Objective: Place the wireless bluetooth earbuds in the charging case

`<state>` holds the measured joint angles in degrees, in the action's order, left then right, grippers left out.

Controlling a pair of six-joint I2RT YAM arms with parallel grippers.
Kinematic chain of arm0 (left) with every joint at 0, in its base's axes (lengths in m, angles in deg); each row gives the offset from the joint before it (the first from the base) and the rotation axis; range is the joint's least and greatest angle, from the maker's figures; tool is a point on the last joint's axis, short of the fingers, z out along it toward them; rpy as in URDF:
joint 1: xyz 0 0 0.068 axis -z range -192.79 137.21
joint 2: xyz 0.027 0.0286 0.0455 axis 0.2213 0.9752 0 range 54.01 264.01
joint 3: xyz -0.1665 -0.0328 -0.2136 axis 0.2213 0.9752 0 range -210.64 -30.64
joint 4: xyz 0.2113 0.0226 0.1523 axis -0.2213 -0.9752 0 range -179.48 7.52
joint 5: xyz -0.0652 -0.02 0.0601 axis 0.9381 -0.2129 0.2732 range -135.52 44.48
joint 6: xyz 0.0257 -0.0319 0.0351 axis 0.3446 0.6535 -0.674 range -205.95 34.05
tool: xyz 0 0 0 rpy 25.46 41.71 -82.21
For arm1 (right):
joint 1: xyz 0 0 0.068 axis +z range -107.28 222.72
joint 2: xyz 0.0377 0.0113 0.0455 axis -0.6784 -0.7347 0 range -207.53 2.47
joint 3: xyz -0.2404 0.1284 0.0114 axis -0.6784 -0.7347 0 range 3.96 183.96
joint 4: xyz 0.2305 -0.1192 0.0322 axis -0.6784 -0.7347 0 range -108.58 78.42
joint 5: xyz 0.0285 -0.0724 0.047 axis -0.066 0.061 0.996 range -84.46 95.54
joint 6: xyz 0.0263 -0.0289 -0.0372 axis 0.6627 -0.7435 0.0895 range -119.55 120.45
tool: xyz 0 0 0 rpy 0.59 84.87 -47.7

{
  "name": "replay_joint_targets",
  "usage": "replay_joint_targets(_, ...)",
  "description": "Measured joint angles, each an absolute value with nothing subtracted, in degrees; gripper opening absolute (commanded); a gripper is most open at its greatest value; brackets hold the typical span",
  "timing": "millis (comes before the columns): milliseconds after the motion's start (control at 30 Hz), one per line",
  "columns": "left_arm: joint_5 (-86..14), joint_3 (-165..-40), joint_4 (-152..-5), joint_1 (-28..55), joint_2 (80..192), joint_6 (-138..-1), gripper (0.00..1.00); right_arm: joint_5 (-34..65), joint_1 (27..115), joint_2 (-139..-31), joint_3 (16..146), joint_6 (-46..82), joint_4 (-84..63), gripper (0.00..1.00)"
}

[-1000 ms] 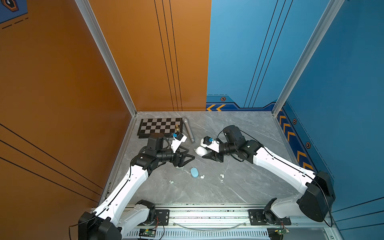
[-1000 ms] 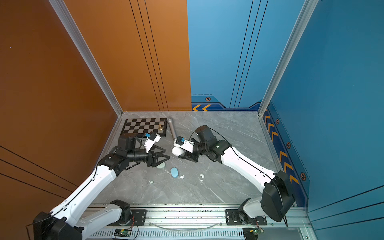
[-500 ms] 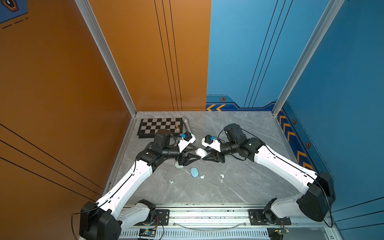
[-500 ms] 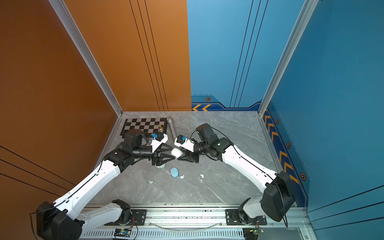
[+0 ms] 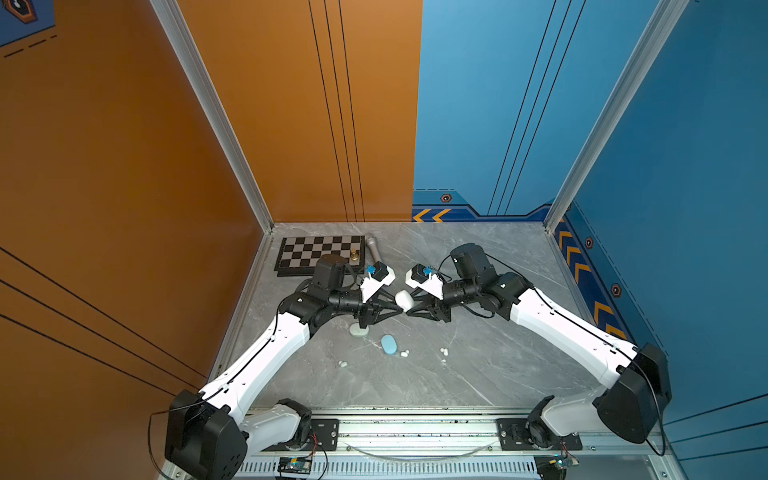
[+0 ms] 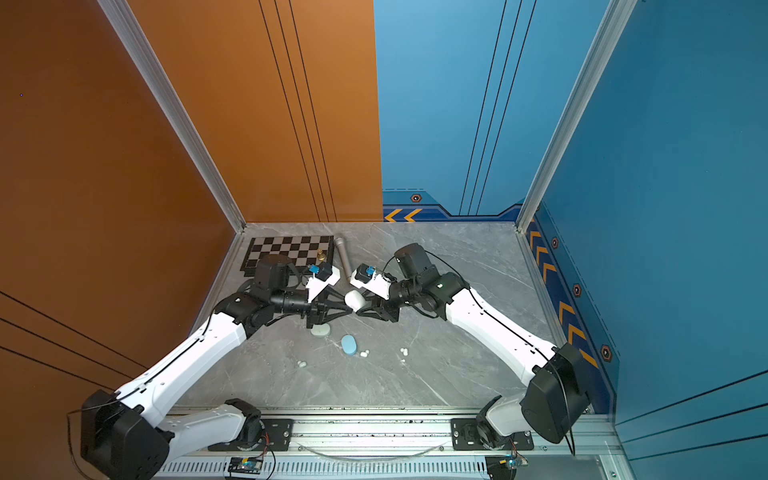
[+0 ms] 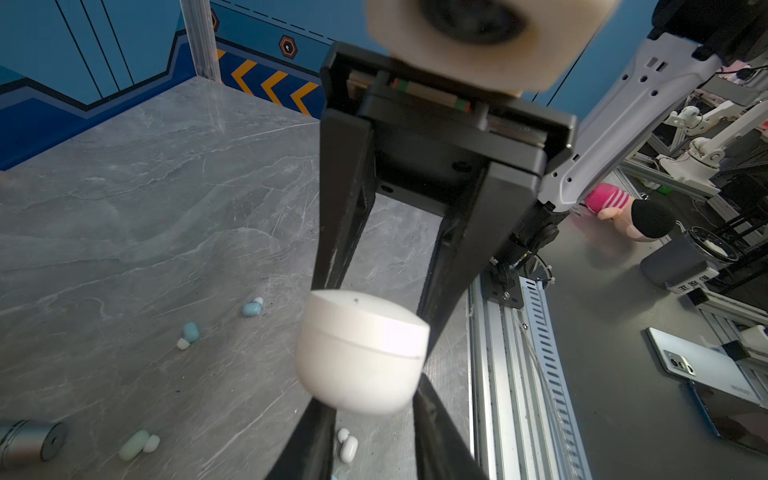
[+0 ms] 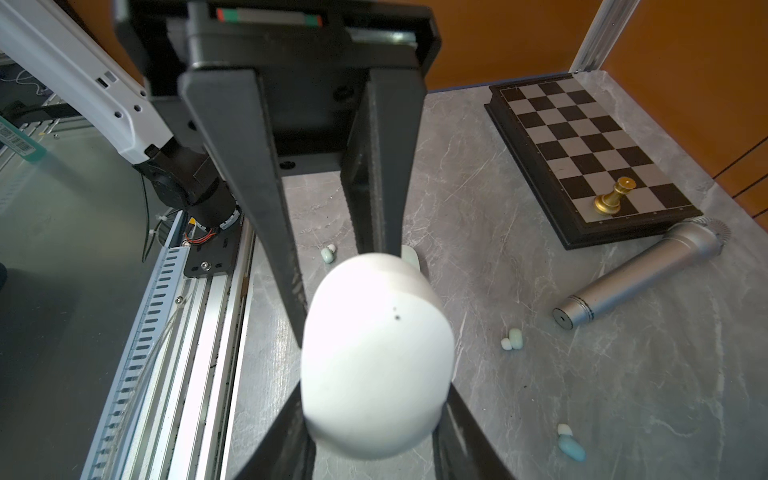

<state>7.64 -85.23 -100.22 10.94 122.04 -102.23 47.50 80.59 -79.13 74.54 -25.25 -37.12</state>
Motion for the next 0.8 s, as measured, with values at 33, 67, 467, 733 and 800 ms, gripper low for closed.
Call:
replay_joint_targets(33, 7.73, -85.34, -100.26, 11.05, 122.31, -102.18, 0.31, 47.39, 80.59, -79.13, 74.76, -25.05, -37.14, 0.2)
replay_joint_targets(67, 7.75, -85.42, -100.26, 11.16, 122.48, -102.07, 0.37, 47.43, 80.59, -79.16, 74.92, -24.96, -37.14, 0.2)
replay_joint_targets(467, 7.82, -86.67, -100.44, 12.01, 122.68, -104.02, 0.65, 48.0, 81.05, -79.51, 75.81, -24.81, -37.41, 0.19)
replay_joint_targets(733, 7.82, -87.74, -103.15, 12.03, 122.2, -107.38, 0.63, 47.98, 81.0, -79.51, 75.81, -26.78, -39.81, 0.19)
replay_joint_targets(800, 7.8, -87.74, -103.61, 12.03, 122.17, -107.97, 0.61, 47.98, 81.0, -79.51, 75.86, -26.8, -40.09, 0.19)
